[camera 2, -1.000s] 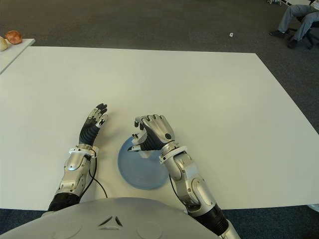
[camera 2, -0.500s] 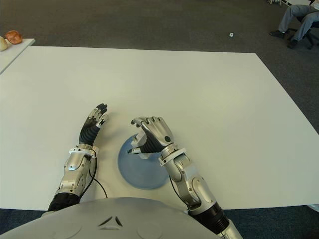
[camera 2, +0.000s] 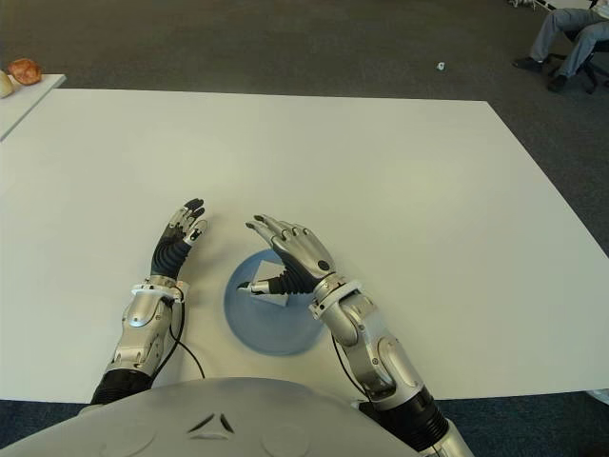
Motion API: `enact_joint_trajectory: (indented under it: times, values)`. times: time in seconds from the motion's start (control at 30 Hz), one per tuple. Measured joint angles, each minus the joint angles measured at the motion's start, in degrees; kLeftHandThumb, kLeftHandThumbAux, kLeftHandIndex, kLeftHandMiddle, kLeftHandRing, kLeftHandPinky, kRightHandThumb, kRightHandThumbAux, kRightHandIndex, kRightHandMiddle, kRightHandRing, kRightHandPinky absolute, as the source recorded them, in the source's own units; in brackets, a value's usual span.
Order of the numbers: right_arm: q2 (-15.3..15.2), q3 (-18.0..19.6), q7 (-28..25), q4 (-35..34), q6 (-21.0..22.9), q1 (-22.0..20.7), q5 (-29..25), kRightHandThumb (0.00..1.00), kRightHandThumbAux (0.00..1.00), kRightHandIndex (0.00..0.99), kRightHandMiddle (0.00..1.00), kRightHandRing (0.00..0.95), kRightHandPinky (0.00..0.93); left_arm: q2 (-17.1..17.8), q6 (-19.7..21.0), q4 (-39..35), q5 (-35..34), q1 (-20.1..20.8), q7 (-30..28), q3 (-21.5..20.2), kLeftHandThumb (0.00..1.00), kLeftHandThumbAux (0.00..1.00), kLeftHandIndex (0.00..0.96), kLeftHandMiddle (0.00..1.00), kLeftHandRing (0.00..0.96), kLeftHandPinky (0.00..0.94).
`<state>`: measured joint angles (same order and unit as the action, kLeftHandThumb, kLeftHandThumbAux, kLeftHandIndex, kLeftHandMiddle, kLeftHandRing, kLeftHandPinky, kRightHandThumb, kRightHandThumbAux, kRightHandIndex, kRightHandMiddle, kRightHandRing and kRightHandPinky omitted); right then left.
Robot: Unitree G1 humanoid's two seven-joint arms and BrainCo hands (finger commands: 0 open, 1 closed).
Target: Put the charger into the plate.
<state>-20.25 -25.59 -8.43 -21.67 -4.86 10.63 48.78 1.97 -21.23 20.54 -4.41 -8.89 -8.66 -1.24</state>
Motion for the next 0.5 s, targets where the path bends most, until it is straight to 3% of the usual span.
enact_joint_trajectory:
  times: [0.5]
  values:
    - [-0.62, 1.95, -0.62, -0.02, -0.77, 0.00, -3.00, 0.191, 0.196, 0.000, 0.000, 0.000, 0.000, -0.04, 0.70, -0.27, -0.08, 0.04, 0.00, 0.00, 0.000, 0.527, 0.133, 0.098, 0.028, 0.000]
